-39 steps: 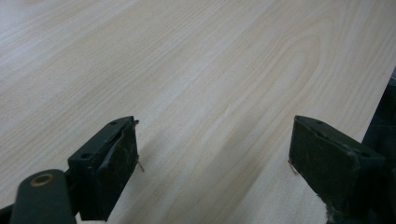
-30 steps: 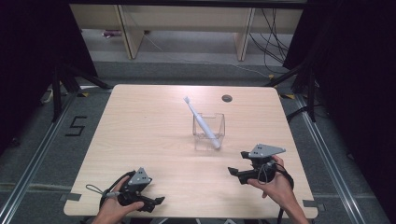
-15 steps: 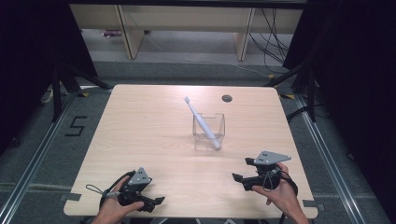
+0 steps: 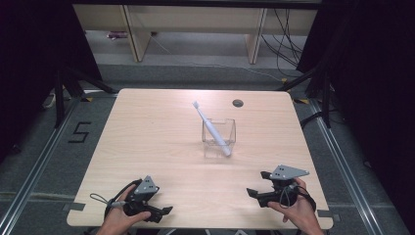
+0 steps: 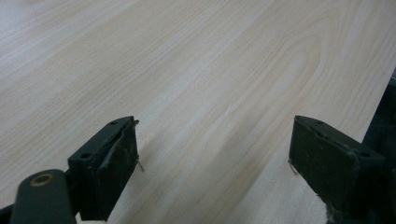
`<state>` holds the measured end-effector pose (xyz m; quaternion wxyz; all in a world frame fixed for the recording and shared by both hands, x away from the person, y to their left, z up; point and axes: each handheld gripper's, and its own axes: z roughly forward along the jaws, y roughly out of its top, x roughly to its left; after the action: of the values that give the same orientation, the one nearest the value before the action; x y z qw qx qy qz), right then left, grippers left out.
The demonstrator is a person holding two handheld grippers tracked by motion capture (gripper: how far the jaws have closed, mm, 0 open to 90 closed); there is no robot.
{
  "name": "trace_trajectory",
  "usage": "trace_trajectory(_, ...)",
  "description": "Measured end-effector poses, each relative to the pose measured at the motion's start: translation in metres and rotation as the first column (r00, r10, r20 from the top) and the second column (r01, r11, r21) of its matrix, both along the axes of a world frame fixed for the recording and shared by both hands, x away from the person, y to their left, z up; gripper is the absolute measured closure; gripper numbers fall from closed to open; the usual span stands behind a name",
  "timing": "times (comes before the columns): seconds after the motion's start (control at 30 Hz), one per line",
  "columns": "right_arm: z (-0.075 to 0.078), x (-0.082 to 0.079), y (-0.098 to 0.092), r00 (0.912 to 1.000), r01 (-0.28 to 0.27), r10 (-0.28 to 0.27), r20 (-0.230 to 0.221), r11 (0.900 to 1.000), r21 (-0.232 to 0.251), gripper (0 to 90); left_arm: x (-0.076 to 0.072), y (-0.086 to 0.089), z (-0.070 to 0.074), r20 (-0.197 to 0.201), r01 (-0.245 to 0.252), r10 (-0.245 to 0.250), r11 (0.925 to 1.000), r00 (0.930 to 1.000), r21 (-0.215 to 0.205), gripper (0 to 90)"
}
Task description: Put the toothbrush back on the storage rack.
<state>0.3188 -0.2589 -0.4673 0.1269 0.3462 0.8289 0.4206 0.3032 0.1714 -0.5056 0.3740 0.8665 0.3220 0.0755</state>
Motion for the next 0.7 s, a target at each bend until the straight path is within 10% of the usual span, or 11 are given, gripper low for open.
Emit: trace_trajectory(0.7, -0.016, -0.016, -0.008, 0.9998, -0.006, 0.005, -0.018, 0.999, -0.048, 15.8, 0.001, 0.001, 0.001, 0.009, 0.011, -0.011, 0.9997, 0.9999, 0.02, 14.9)
